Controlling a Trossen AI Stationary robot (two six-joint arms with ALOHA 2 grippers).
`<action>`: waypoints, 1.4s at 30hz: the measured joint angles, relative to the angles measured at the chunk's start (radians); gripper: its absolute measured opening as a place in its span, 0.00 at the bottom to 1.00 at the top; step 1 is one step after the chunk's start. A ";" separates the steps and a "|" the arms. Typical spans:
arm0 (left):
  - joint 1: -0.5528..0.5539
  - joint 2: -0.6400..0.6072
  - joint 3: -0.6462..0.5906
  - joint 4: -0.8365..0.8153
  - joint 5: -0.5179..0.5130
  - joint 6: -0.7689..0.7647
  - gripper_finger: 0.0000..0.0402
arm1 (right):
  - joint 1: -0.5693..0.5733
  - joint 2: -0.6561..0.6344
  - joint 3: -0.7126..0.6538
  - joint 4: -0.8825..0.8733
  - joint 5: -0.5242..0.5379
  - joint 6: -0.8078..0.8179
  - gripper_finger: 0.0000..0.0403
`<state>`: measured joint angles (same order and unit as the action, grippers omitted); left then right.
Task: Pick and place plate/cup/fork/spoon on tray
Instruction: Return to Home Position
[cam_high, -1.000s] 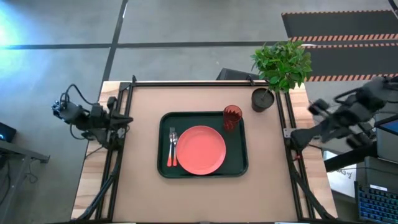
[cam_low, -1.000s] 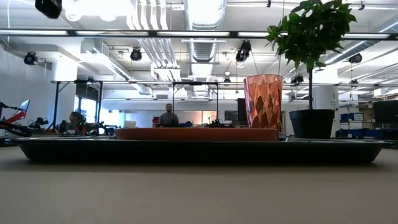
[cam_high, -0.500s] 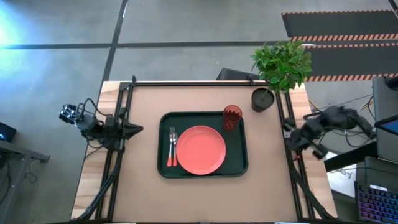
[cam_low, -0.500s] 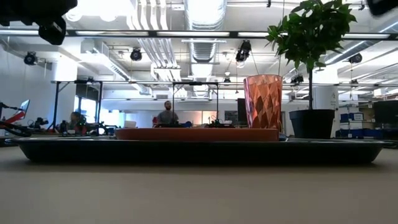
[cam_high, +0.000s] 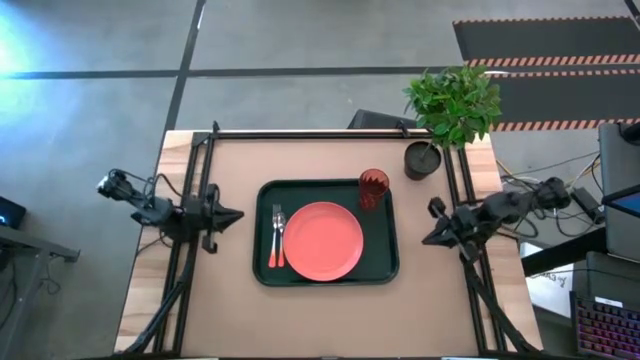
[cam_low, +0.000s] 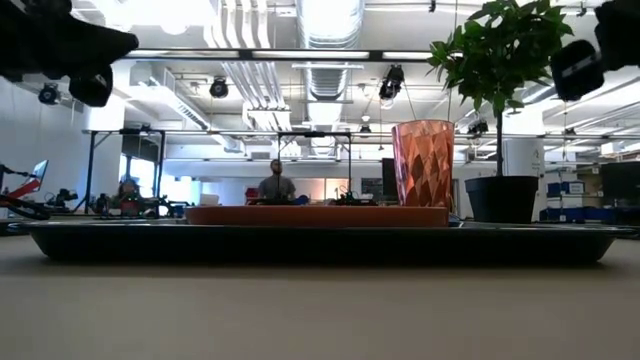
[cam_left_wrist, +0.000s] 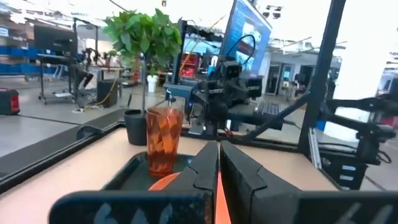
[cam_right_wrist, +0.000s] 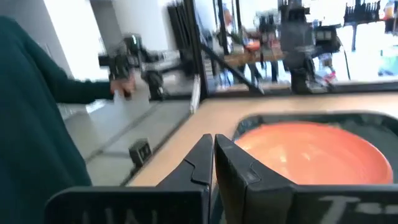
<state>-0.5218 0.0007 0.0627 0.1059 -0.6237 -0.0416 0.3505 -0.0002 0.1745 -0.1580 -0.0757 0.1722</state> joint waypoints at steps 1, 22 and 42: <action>0.001 -0.001 -0.026 0.034 -0.001 0.003 0.00 | 0.000 0.000 -0.025 0.044 0.001 0.004 0.02; 0.003 0.041 -0.056 -0.030 0.017 0.030 0.00 | -0.007 0.003 -0.159 0.157 0.062 -0.198 0.02; 0.079 0.055 -0.058 -0.044 0.337 0.108 0.00 | -0.015 0.001 -0.157 0.161 -0.002 -0.164 0.02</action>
<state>-0.4425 0.0555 0.0051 0.0616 -0.2863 0.0661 0.3351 0.0010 0.0170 0.0025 -0.0781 0.0082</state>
